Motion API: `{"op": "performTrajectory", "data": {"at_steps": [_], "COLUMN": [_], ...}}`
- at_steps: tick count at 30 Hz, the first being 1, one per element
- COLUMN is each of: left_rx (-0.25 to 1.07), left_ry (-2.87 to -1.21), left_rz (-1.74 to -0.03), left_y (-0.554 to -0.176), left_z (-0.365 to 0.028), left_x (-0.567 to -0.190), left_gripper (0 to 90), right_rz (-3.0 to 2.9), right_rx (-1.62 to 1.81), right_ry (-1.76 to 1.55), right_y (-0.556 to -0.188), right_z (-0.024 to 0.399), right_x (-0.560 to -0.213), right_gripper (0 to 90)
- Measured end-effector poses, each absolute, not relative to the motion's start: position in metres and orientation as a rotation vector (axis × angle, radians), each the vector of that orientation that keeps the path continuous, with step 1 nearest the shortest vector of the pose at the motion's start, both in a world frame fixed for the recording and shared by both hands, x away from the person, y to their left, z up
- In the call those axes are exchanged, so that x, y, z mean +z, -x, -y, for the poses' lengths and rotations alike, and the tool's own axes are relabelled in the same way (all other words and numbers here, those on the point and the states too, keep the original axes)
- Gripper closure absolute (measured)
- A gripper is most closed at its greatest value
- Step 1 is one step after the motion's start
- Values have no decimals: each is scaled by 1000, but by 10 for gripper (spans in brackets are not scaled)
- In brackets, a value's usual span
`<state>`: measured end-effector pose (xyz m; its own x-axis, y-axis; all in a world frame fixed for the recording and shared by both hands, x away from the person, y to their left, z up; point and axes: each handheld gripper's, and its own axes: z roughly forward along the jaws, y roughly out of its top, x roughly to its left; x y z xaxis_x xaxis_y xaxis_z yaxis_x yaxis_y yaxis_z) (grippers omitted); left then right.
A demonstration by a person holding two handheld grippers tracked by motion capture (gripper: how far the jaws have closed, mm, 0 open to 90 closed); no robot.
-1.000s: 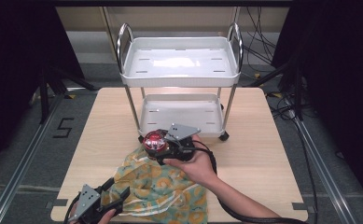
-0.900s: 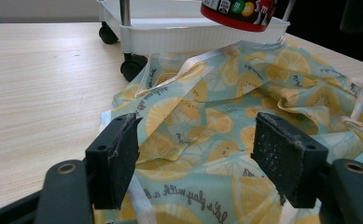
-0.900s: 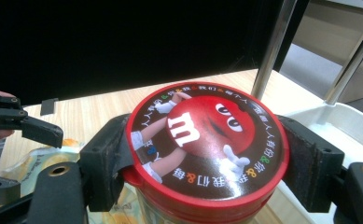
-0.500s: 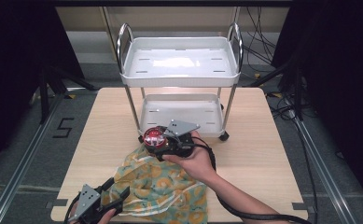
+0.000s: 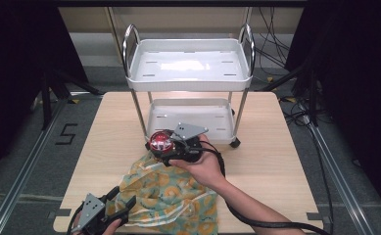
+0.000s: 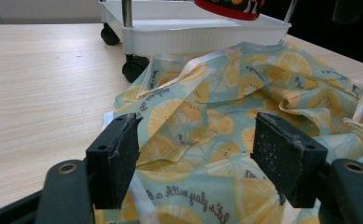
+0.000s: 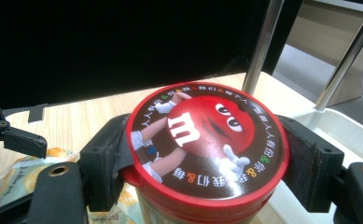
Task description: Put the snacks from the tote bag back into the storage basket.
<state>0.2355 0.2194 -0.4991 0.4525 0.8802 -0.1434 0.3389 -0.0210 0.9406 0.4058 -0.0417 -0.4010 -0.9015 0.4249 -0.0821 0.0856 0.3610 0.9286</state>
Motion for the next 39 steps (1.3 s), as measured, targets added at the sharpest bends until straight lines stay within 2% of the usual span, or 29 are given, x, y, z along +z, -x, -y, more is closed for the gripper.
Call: {"op": "performTrajectory", "data": {"at_steps": [39], "left_rx": [606], "left_ry": [-1585], "left_rz": [-1095], "left_y": [-235], "left_z": [-218], "left_x": [-499], "left_gripper": [311], "right_rz": [-2322], "right_rx": [1526], "right_ry": [-514], "right_y": [-422], "right_z": [41], "right_x": [-408], "right_gripper": [266]}}
